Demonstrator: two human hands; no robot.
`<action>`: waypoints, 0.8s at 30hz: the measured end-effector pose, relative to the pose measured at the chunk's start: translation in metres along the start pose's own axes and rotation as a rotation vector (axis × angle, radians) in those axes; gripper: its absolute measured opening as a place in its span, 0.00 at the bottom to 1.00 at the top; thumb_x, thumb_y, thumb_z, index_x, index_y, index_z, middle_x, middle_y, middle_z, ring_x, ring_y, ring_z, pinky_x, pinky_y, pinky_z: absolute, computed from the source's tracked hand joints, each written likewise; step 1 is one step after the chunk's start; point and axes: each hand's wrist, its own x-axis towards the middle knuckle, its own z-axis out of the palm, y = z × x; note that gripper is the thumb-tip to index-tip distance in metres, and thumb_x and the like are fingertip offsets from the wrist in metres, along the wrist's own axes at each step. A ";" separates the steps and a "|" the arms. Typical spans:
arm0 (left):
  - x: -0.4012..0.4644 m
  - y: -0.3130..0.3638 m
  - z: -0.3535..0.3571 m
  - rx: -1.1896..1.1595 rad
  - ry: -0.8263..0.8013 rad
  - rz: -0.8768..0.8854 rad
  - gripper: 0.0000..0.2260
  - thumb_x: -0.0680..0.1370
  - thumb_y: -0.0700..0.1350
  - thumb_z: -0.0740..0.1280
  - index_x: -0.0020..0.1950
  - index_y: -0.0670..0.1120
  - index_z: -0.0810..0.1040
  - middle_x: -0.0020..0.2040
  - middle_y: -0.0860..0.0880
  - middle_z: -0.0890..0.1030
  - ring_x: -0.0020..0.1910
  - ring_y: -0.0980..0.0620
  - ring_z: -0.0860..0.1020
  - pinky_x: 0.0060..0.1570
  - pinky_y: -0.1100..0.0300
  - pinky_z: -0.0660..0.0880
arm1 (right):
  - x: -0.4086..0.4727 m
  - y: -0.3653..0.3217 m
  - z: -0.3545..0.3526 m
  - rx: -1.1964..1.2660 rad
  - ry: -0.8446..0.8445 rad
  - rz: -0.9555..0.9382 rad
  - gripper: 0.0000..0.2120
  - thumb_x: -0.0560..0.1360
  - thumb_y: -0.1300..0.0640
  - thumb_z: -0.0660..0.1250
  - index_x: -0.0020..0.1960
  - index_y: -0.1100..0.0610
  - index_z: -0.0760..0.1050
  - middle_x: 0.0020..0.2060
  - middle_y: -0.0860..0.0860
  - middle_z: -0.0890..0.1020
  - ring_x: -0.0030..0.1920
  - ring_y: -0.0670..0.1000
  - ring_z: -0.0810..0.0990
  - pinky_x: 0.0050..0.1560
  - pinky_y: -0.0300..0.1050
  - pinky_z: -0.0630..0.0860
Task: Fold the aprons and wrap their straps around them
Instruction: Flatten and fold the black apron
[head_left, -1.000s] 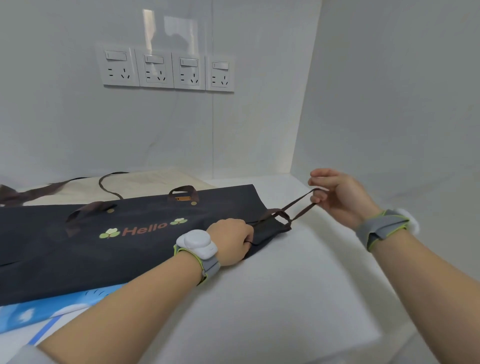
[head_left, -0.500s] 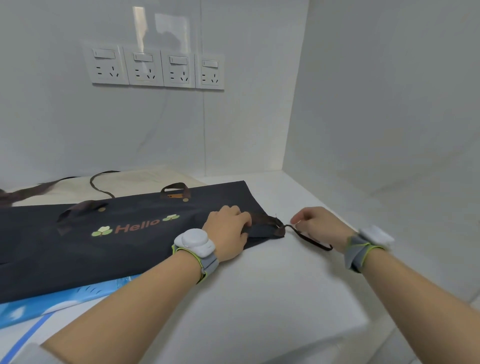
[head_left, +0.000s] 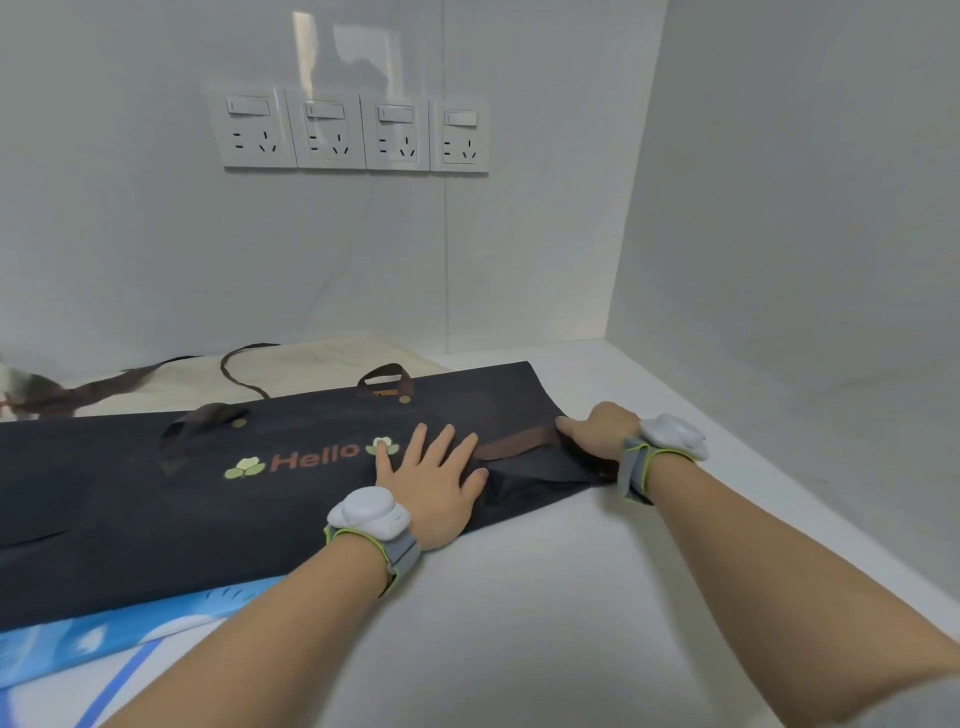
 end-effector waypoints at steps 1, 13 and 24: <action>0.001 0.000 0.003 0.012 0.016 -0.009 0.25 0.81 0.63 0.43 0.78 0.61 0.47 0.80 0.58 0.48 0.79 0.50 0.42 0.74 0.38 0.40 | 0.002 -0.006 0.001 -0.010 -0.019 0.007 0.21 0.78 0.44 0.61 0.49 0.64 0.77 0.48 0.59 0.79 0.51 0.60 0.79 0.49 0.47 0.72; 0.002 -0.005 0.013 -0.015 0.074 0.001 0.28 0.81 0.64 0.44 0.79 0.57 0.49 0.80 0.57 0.49 0.79 0.50 0.43 0.74 0.38 0.40 | 0.015 -0.004 -0.012 0.428 0.032 0.079 0.21 0.74 0.45 0.67 0.53 0.64 0.77 0.48 0.58 0.81 0.49 0.60 0.80 0.50 0.48 0.77; -0.002 0.000 -0.004 0.012 0.065 0.050 0.28 0.82 0.61 0.47 0.80 0.54 0.48 0.80 0.56 0.48 0.79 0.53 0.42 0.74 0.37 0.42 | 0.003 -0.003 0.010 0.029 0.205 -0.102 0.15 0.80 0.51 0.58 0.49 0.60 0.79 0.49 0.57 0.82 0.46 0.59 0.76 0.44 0.45 0.69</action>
